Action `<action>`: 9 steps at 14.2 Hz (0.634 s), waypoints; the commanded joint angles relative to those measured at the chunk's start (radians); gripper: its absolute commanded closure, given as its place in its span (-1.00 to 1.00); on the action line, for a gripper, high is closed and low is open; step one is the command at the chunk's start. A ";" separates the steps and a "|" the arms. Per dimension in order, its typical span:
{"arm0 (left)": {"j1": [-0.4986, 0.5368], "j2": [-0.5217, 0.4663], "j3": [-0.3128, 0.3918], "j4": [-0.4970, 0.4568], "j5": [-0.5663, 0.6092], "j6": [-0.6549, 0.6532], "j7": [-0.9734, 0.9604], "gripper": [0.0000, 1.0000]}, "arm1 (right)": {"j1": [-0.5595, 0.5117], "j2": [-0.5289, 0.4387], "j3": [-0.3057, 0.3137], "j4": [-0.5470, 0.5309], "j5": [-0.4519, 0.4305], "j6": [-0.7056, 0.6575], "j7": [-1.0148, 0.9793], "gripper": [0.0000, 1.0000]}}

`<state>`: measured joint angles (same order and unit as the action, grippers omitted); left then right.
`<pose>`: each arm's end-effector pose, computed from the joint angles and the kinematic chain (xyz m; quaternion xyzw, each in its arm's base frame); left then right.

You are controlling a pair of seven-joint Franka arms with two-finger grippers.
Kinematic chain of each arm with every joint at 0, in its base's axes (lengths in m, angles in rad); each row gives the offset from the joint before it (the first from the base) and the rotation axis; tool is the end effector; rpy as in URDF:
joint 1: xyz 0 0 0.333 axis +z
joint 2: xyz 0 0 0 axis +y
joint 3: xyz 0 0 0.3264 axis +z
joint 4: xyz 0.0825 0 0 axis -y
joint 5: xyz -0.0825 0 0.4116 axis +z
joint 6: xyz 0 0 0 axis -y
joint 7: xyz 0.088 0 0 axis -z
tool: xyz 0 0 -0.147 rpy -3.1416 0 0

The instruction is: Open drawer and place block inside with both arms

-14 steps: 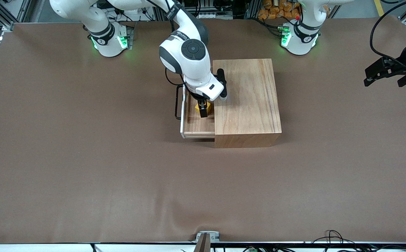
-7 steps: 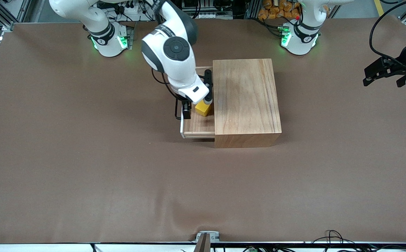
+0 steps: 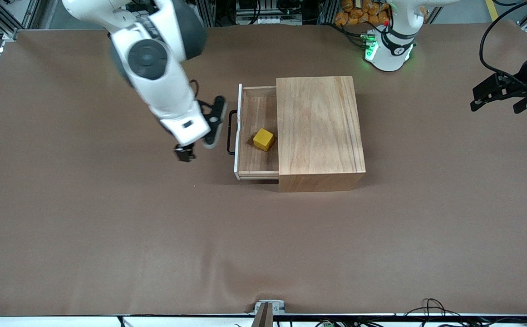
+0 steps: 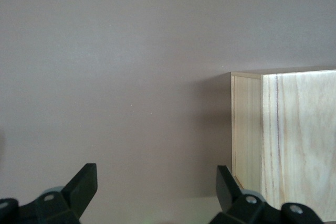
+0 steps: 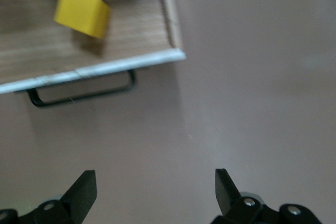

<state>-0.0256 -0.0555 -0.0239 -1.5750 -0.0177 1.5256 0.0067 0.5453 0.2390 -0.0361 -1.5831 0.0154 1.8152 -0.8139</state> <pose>0.5592 -0.0307 0.6205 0.9996 -0.0285 0.0029 0.0082 0.5776 0.3267 0.4606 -0.7899 -0.6132 0.0028 0.0037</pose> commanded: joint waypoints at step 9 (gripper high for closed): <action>-0.002 -0.003 0.006 0.006 -0.013 -0.013 0.019 -1.00 | -0.372 -0.182 0.016 0.017 0.021 -0.218 0.219 -1.00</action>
<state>-0.0259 -0.0554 -0.0233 -1.5750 -0.0178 1.5250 0.0067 0.2371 0.0997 -0.0406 -1.5584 0.0200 1.6548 -0.7119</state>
